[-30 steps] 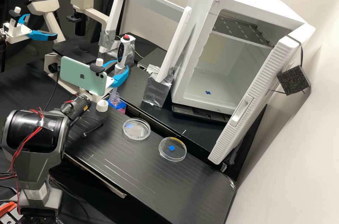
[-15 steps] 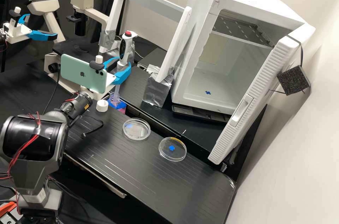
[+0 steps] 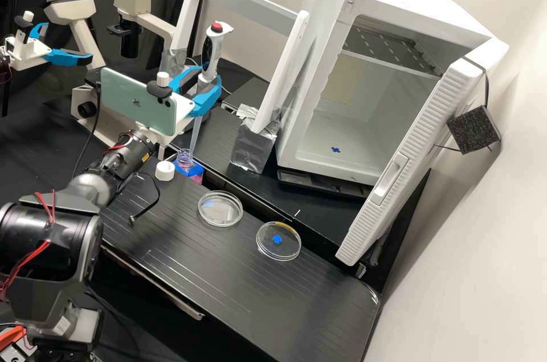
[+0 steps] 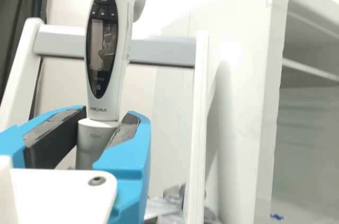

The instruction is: Use the pipette

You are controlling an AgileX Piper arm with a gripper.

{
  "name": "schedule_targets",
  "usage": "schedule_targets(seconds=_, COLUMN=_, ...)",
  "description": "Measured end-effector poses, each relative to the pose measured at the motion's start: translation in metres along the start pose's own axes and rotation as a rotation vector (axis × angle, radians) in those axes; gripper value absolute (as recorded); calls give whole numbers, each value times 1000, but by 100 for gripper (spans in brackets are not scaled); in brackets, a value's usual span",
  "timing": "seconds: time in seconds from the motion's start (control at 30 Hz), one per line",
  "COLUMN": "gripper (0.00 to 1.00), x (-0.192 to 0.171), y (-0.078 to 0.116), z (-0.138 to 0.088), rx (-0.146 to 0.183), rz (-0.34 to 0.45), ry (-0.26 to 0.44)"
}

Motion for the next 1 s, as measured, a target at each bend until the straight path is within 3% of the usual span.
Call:
schedule_targets(seconds=0.4, gripper=0, x=-4, y=21, z=-1, rx=-3, rz=-47, ry=36)
schedule_targets(seconds=0.57, gripper=0, x=-16, y=43, z=13, rx=32, rz=-21, ry=68)
schedule_targets(seconds=0.83, gripper=0, x=-53, y=92, z=52, rx=180, rz=139, ry=67)
schedule_targets(seconds=1.0, gripper=0, x=-73, y=105, z=68, rx=177, rz=234, ry=64)
